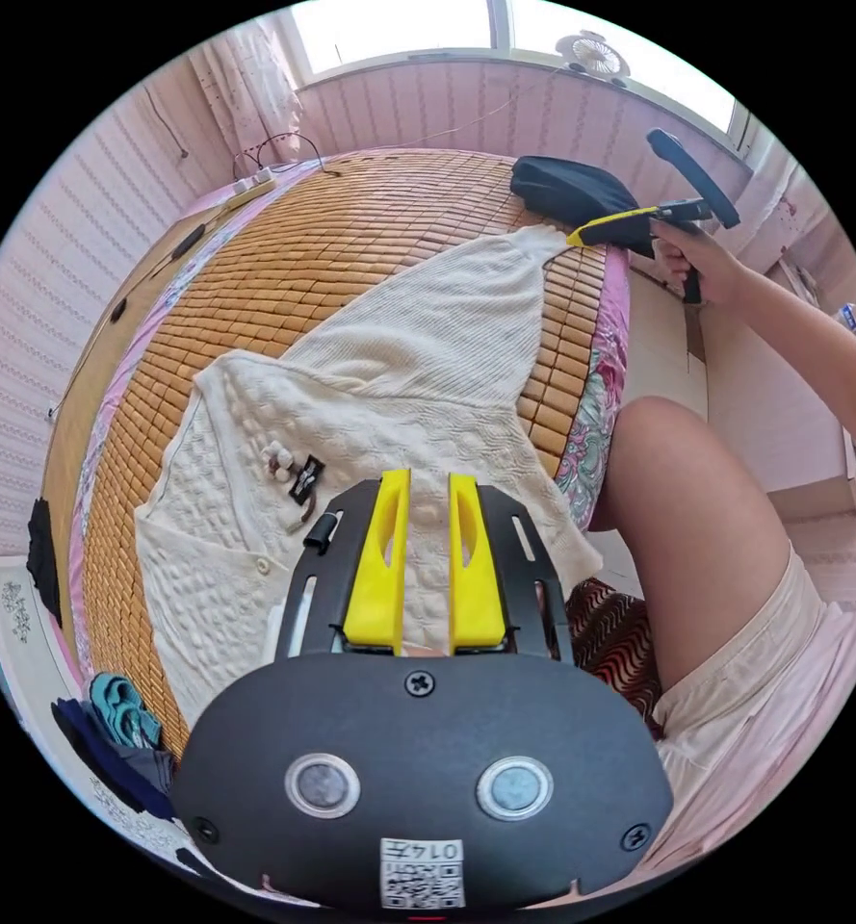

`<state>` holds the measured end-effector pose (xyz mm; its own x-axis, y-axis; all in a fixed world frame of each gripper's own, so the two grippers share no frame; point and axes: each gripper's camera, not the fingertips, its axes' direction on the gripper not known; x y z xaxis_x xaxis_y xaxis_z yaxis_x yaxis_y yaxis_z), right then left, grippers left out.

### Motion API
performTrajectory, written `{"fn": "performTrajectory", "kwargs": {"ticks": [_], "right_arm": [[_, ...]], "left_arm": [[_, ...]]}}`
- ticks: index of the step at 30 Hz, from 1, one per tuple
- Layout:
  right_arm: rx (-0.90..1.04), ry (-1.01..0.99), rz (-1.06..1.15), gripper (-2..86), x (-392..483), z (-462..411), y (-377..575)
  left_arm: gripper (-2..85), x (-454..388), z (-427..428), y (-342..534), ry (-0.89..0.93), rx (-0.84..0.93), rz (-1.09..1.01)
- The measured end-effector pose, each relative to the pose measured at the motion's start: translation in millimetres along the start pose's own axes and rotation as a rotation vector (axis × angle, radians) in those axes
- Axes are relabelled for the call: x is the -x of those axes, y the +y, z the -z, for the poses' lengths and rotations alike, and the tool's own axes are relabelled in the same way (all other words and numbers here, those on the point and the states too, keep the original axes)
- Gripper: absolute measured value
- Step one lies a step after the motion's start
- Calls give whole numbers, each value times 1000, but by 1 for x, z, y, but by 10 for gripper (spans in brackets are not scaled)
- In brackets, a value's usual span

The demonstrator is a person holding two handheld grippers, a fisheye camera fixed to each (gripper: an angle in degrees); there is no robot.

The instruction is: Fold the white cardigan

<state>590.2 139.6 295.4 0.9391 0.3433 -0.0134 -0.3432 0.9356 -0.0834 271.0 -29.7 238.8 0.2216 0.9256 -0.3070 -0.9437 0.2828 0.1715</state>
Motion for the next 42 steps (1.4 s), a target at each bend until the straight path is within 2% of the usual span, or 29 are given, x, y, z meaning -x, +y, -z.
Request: {"fn": "performTrajectory", "kwargs": {"ticks": [4,9,13,16,22,26,30,35,42], "right_arm": [[46,22,-64,101,-20,-24,-12],[51,-14,24,16,-21,-12,-7],[-187,-97,-11,3,-40,68,7],[-188,-107,-56,3,-53,79,26],[34,46,-34,23,-26,30,43],[17,231,53,73,25,56,45],[1,325,175,107,79,83,51],[-70,234,334,121,171,128,70],[-79,195,515,126,284,147,89]], "left_arm": [[69,-2,-30,-39,34,15,-1],[67,7,-62,-52,77,42,47],[67,9,-58,-54,118,8,56],[67,4,-62,-55,98,17,41],[67,15,-60,-39,148,12,73],[68,16,-34,-16,110,-46,66],[70,21,1,39,82,-98,92],[72,34,35,132,68,-115,191],[73,56,80,300,15,-136,448]]}}
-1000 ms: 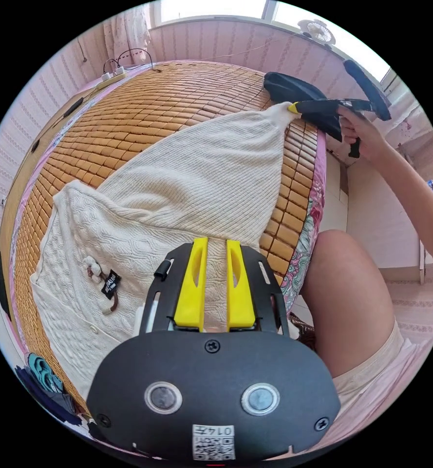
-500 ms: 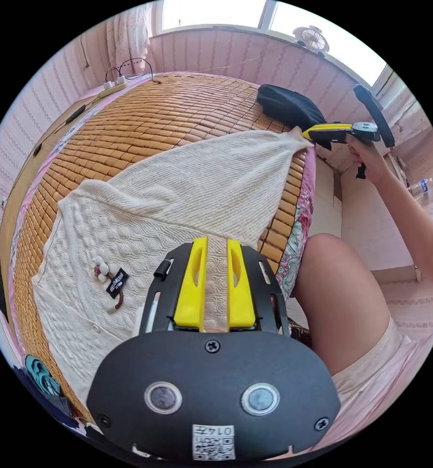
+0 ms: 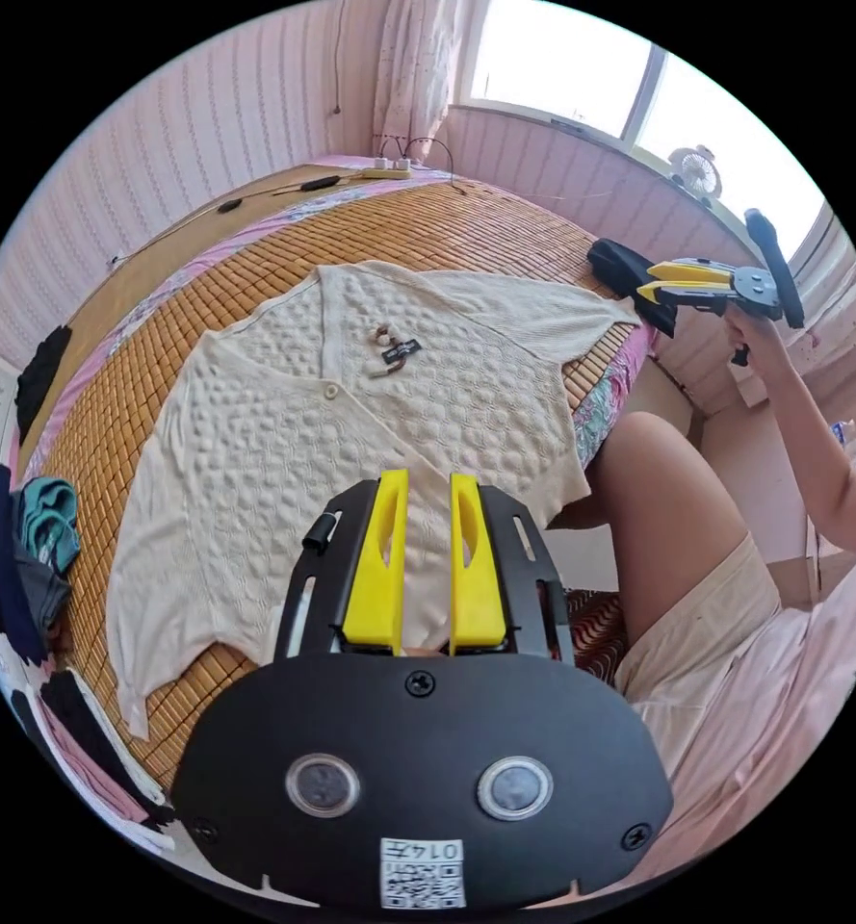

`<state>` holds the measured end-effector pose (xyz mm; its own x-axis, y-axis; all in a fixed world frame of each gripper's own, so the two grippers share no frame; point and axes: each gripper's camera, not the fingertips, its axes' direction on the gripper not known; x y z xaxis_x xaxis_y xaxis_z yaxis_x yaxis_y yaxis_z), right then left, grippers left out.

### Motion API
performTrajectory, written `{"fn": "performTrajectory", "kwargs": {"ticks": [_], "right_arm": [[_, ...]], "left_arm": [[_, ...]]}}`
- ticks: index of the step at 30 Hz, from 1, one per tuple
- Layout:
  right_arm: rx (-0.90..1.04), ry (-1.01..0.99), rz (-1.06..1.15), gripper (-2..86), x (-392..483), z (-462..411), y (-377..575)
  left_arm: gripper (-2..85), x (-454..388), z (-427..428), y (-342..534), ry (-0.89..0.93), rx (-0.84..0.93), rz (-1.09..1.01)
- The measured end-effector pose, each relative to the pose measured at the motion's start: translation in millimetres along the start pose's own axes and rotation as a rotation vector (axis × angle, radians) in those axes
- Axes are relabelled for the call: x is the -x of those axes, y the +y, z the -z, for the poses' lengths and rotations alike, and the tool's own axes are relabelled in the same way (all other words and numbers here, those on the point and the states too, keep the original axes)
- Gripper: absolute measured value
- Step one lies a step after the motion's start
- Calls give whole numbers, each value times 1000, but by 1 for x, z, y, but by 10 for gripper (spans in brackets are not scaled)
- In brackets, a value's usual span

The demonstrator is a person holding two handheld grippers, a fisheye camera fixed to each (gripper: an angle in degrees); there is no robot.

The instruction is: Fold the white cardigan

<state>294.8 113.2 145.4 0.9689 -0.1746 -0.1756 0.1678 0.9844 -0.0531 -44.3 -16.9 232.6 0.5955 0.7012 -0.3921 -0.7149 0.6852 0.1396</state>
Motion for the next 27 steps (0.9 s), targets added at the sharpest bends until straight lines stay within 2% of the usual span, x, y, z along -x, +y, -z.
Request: {"fn": "performTrajectory", "kwargs": {"ticks": [13,18,27], "right_arm": [[-40,-50,279,127,197,49,-93],[-47,-130,398,127,279,58,-134],[-45,-296,778,125,490,60,-223]], "left_arm": [[75,148,102,257,-162,-159,486],[79,183,113,324,-207,-176,584],[82,266,110,399,-253,-213,756]]}}
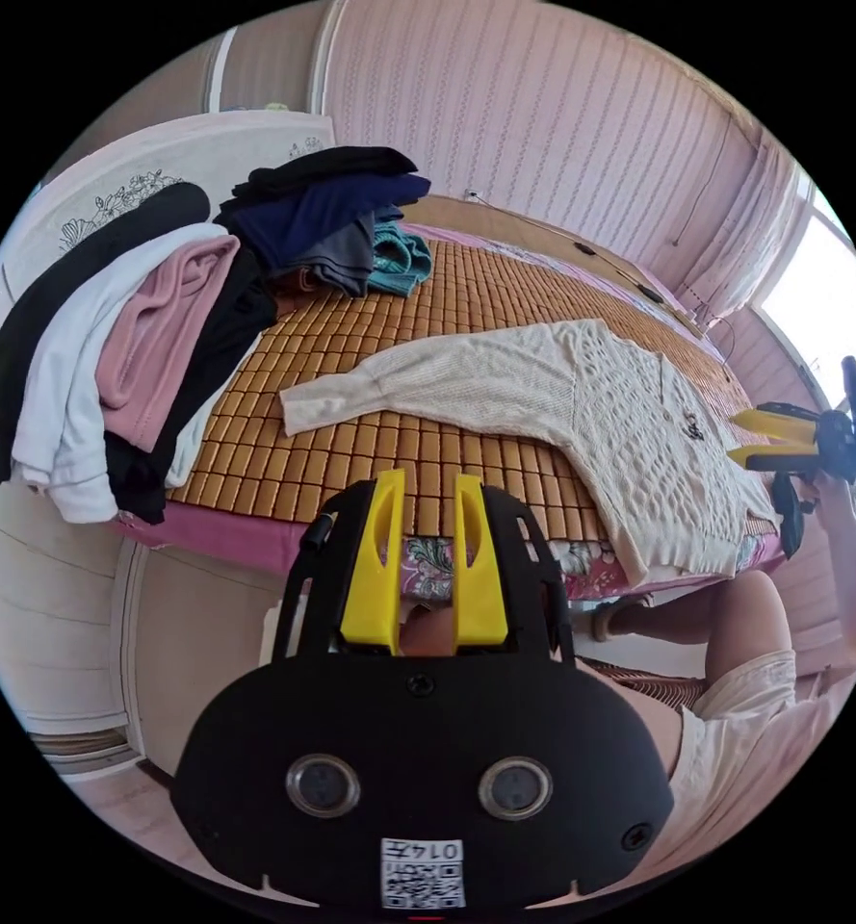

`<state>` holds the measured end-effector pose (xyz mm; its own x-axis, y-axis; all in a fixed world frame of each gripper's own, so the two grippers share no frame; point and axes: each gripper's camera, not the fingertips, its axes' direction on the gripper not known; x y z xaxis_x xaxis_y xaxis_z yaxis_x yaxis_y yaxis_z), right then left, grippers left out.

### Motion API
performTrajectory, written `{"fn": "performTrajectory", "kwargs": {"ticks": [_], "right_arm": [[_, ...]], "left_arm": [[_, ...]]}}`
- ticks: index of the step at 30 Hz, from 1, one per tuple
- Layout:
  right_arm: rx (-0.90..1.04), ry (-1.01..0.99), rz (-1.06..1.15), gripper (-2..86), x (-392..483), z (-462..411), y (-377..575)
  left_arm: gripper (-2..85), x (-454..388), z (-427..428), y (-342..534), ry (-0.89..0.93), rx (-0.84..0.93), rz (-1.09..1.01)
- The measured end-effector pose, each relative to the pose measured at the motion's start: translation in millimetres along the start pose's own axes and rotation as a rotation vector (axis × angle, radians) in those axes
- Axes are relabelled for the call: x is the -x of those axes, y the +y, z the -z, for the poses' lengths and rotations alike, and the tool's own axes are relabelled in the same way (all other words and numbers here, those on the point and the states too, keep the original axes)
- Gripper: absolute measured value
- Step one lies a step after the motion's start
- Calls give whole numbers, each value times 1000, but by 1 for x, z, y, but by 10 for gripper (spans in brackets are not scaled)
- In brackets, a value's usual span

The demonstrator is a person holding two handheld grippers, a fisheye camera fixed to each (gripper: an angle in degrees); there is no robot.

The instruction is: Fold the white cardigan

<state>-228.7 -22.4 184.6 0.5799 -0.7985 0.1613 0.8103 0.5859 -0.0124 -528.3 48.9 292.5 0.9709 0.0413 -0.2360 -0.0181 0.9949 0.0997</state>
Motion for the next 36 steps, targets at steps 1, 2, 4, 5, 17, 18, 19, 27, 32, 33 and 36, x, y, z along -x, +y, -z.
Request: {"fn": "performTrajectory", "kwargs": {"ticks": [1,2,4,5,17,18,19,27,32,33,36], "right_arm": [[3,-23,43,124,10,-7,-30],[-2,-45,77,124,19,-14,-58],[-2,-80,125,122,31,-23,-100],[-2,-97,149,122,39,-30,-127],[43,-87,278,112,100,-101,-310],[47,-88,277,112,102,-105,-316],[56,-91,276,112,105,-114,-327],[163,-98,292,95,124,-170,-356],[142,-46,318,35,123,-176,-348],[139,-45,322,31,123,-176,-347],[117,-47,319,17,116,-175,-337]], "left_arm": [[82,12,-5,-5,-8,-3,17],[82,18,-8,-7,-16,-2,24],[83,43,-21,-19,-35,14,45],[83,49,-25,-23,-42,21,50],[100,151,-59,-60,-77,57,142],[105,157,-63,-61,-74,65,145],[109,164,-67,-62,-68,75,150],[87,184,-90,-60,-38,113,144],[12,193,-94,-62,25,102,140],[5,193,-95,-63,21,103,132],[-4,191,-94,-65,24,92,130]]}}
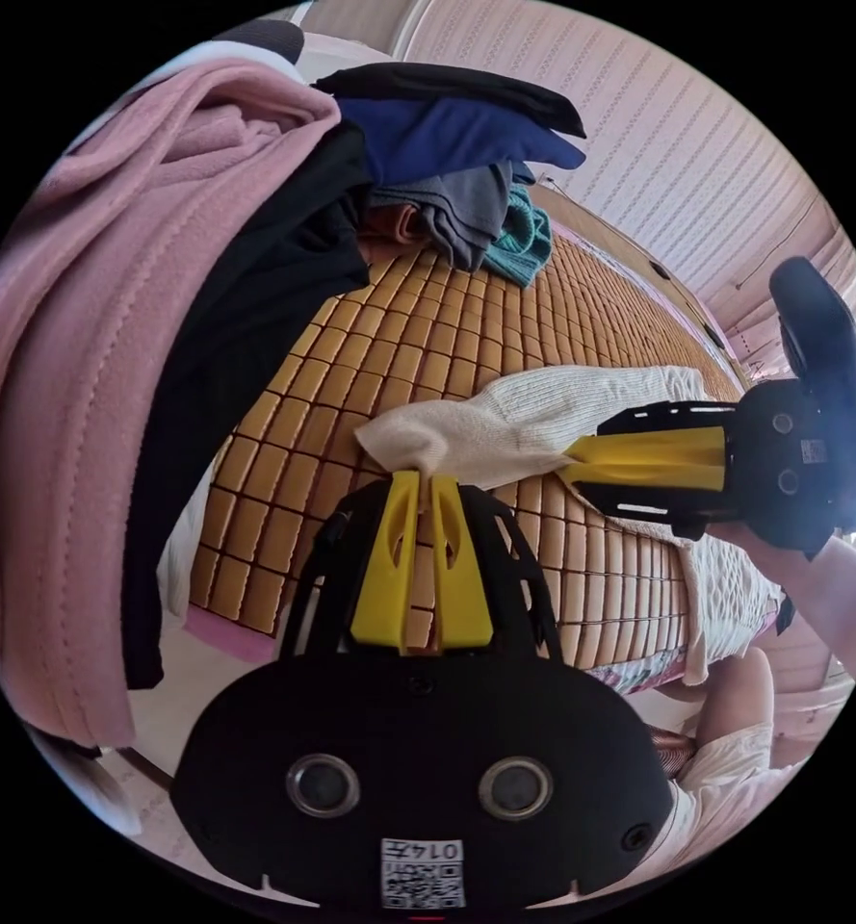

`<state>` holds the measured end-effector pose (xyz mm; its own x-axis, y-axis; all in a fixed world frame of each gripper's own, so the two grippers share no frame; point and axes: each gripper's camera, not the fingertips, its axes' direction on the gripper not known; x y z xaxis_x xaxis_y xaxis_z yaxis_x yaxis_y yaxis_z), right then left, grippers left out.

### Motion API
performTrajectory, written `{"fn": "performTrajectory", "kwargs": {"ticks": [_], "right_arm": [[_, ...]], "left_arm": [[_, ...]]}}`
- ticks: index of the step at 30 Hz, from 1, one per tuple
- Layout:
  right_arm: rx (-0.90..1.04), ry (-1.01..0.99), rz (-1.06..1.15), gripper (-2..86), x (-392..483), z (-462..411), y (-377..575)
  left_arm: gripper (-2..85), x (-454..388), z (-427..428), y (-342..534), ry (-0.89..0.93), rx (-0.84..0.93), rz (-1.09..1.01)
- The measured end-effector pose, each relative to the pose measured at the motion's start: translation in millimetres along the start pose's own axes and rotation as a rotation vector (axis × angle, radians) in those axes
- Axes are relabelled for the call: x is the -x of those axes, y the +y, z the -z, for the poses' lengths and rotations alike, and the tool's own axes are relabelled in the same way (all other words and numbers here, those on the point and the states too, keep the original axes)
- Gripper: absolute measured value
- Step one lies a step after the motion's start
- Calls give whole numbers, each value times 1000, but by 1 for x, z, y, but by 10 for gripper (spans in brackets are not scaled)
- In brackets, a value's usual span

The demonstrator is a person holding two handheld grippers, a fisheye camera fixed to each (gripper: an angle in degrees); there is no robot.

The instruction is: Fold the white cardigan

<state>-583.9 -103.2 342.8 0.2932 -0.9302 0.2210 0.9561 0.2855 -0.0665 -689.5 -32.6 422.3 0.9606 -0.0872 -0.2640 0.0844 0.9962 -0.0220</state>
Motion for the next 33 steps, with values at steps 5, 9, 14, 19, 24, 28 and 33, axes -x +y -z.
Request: {"fn": "performTrajectory", "kwargs": {"ticks": [5,9,14,19,24,28,33], "right_arm": [[-71,3,-35,8,-15,10,39],[-177,-34,-154,6,-43,28,94],[-410,-171,-550,9,-121,61,258],[-506,-110,-943,21,-162,79,463],[-307,-48,-1319,58,-153,28,653],[-250,-69,-1399,80,-137,-6,733],[-230,-58,-1442,103,-164,-40,762]], "left_arm": [[-7,-18,18,-3,23,-94,-6],[-8,-65,50,-12,94,-210,-95],[-2,-180,85,-26,257,-360,-341],[59,-338,87,-29,623,-346,-590],[74,-382,7,4,551,-75,-616],[73,-391,-35,19,394,77,-604],[79,-432,-53,18,245,124,-668]]}}
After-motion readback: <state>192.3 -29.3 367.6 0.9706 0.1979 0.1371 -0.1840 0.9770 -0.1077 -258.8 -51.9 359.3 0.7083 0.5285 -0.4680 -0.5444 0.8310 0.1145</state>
